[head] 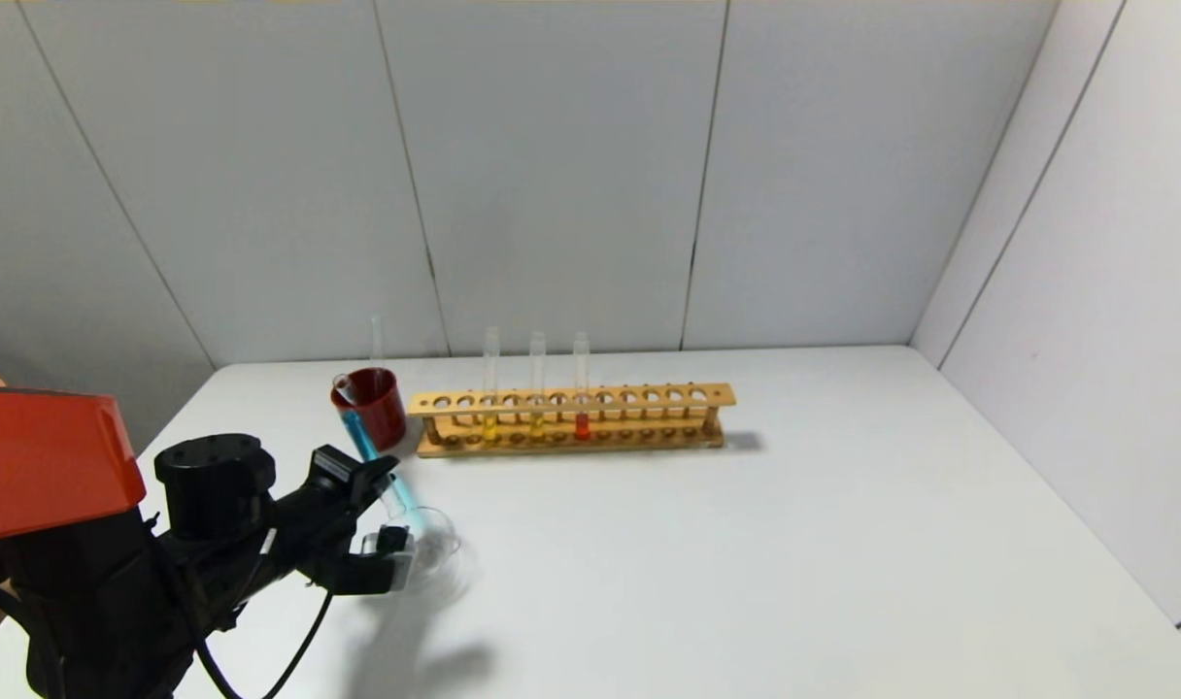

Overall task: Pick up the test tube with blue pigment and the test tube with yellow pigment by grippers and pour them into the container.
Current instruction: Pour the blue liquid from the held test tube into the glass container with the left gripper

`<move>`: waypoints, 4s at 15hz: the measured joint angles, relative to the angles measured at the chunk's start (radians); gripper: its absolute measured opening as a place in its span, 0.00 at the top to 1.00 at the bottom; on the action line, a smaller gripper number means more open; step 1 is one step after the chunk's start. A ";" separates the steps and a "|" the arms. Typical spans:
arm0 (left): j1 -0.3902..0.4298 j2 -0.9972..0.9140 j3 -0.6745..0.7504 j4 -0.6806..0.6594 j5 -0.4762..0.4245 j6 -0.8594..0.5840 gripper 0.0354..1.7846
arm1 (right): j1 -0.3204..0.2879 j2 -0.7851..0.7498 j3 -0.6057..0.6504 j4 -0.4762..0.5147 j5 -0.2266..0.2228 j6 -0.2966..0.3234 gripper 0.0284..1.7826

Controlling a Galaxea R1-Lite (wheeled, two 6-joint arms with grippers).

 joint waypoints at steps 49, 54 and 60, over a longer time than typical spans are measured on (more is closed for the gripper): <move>0.012 -0.016 -0.023 -0.036 0.007 0.130 0.84 | 0.000 0.000 0.000 0.000 0.000 0.000 0.02; 0.011 -0.018 -0.023 -0.035 0.007 0.151 0.84 | 0.000 0.000 0.000 0.000 0.000 0.000 0.02; 0.007 -0.044 -0.023 -0.035 0.008 0.199 0.84 | 0.000 0.000 0.000 0.000 0.000 0.000 0.02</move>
